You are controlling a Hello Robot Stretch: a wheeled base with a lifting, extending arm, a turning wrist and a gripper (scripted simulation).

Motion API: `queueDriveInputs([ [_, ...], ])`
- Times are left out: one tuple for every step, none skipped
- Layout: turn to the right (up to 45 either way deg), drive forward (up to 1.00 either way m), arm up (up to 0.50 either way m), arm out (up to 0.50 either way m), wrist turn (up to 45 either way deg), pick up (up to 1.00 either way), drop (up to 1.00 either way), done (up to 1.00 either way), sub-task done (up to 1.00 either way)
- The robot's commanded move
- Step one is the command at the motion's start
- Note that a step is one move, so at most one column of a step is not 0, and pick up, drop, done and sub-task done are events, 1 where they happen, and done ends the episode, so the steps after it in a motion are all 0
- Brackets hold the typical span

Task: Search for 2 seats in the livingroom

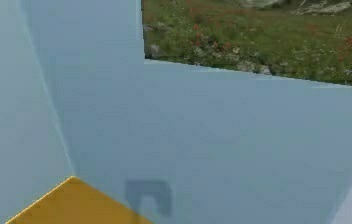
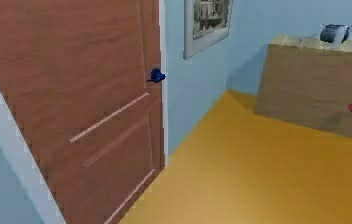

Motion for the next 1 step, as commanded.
queueDriveInputs([
  [-45.0,0.00,0.00,0.00,0.0,0.00,0.00,0.00,0.00],
])
